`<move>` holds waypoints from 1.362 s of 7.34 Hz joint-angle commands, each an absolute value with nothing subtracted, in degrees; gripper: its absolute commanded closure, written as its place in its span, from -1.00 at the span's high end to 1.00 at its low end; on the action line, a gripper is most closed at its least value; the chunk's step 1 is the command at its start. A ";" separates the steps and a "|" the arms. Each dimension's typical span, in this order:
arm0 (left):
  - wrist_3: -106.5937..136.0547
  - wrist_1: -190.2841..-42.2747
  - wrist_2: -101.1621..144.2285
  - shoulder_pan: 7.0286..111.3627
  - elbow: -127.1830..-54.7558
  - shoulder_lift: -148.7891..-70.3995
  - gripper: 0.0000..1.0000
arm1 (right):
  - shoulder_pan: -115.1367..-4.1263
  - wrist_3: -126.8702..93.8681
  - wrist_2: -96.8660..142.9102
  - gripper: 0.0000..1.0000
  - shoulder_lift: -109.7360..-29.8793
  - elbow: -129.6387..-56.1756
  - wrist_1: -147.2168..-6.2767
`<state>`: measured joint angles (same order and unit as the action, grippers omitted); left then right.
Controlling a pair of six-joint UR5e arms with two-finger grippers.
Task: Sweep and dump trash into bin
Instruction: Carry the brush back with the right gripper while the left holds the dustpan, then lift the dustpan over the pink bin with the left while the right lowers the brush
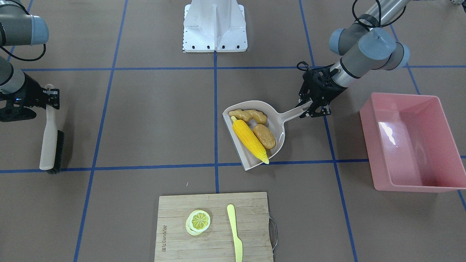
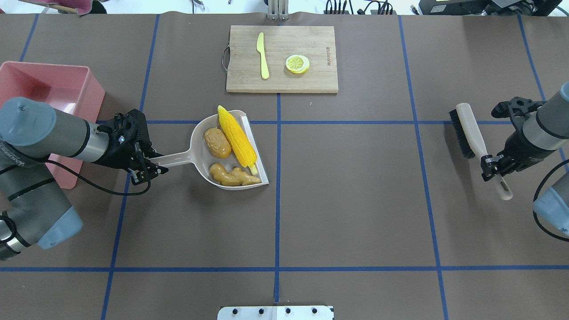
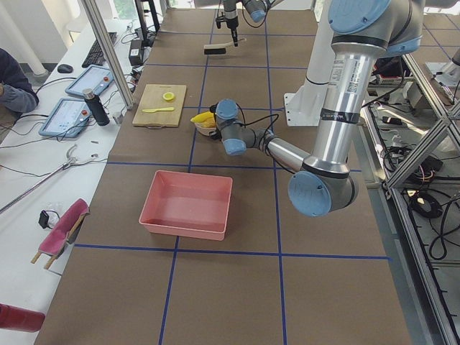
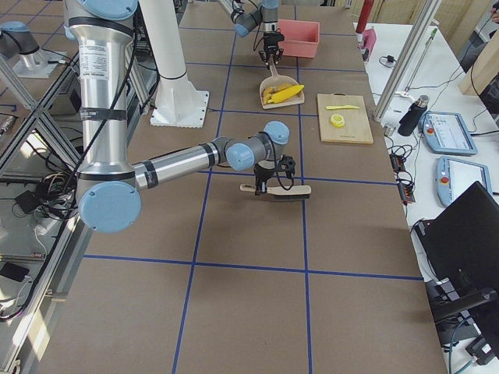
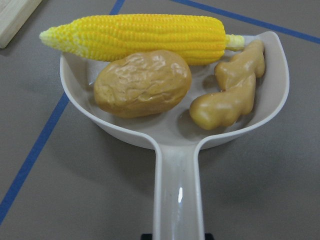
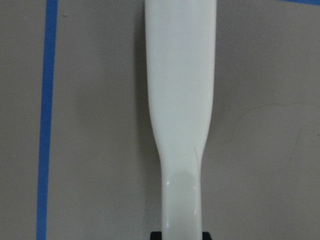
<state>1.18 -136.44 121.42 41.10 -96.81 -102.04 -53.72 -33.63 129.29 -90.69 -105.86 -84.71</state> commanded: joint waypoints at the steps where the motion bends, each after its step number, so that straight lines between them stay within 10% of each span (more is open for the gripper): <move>1: 0.88 -137.45 121.20 41.22 -97.99 -102.04 -1.00 | -53.26 -34.10 129.55 -1.00 -90.35 -105.82 -84.73; 8: 0.97 -141.87 126.08 58.75 -101.69 -91.60 -1.00 | -50.71 -37.88 130.61 -1.00 -90.35 -106.00 -84.73; 9: 0.71 -139.94 129.60 63.76 -102.91 -89.75 -1.00 | -50.54 -37.88 130.52 -0.50 -90.35 -105.91 -84.73; 10: 0.44 -139.75 133.29 68.25 -103.09 -86.78 -1.00 | -50.54 -37.88 130.60 0.53 -90.35 -106.00 -84.73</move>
